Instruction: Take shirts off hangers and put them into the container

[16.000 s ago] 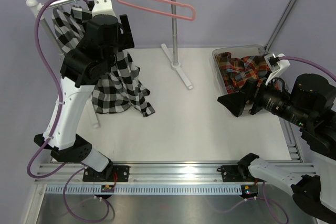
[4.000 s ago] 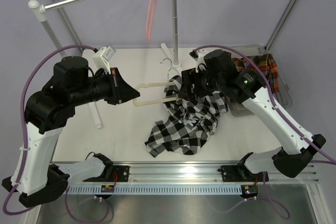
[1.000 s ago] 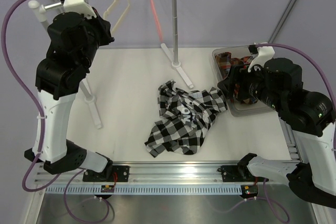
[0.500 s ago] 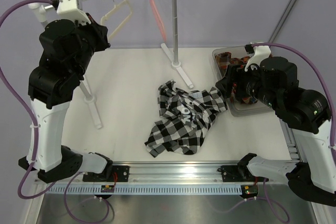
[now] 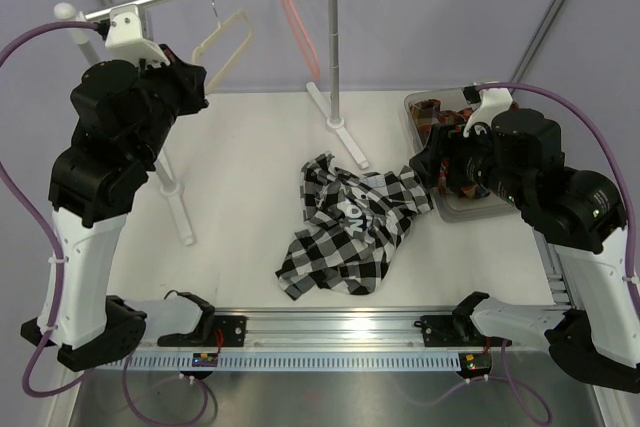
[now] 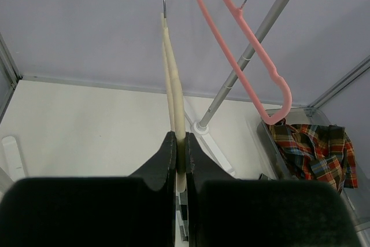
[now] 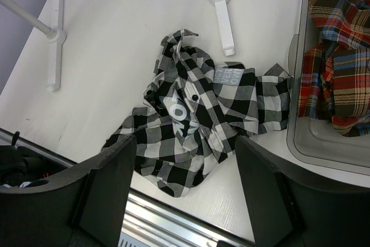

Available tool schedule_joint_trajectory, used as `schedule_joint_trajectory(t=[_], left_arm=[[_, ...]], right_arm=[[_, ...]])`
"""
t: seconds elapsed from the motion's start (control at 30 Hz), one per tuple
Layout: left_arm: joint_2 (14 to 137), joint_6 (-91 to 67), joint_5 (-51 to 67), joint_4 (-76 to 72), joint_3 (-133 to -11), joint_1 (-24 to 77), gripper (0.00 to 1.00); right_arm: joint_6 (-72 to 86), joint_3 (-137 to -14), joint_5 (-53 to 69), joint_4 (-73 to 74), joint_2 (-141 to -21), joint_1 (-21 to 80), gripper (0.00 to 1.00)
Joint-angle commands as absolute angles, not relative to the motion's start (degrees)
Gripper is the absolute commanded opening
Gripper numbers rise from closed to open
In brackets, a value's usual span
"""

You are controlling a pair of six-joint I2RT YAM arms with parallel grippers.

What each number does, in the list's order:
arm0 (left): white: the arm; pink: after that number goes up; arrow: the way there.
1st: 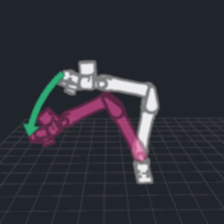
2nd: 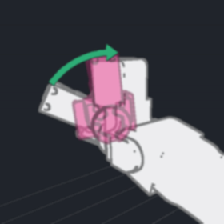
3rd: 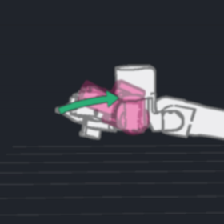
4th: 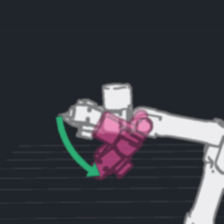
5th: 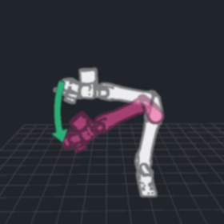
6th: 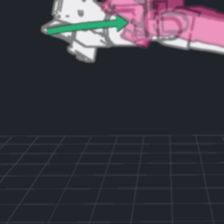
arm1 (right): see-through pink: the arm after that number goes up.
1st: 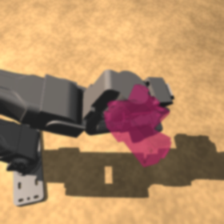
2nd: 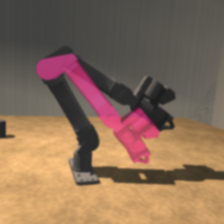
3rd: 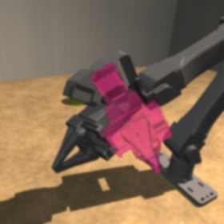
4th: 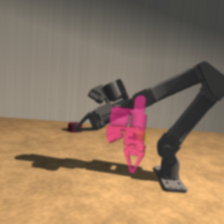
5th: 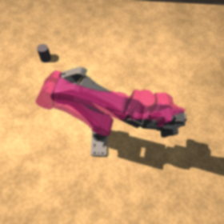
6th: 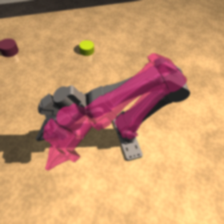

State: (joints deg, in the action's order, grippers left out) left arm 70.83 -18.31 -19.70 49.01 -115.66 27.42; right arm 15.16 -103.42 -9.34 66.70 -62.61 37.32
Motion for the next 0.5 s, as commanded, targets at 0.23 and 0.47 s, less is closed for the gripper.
schedule_joint_trajectory(t=[0.23,0.47], left_arm=[[66.0,-19.9,-20.0,41.6,-105.0,27.8,0.3],[63.8,-20.9,-19.6,39.6,-96.8,27.7,0.47]], right_arm=[[13.9,-105.3,-8.2,65.0,-64.9,37.3,0.91],[17.3,-99.7,-3.3,63.0,-68.6,37.3,1.0]])
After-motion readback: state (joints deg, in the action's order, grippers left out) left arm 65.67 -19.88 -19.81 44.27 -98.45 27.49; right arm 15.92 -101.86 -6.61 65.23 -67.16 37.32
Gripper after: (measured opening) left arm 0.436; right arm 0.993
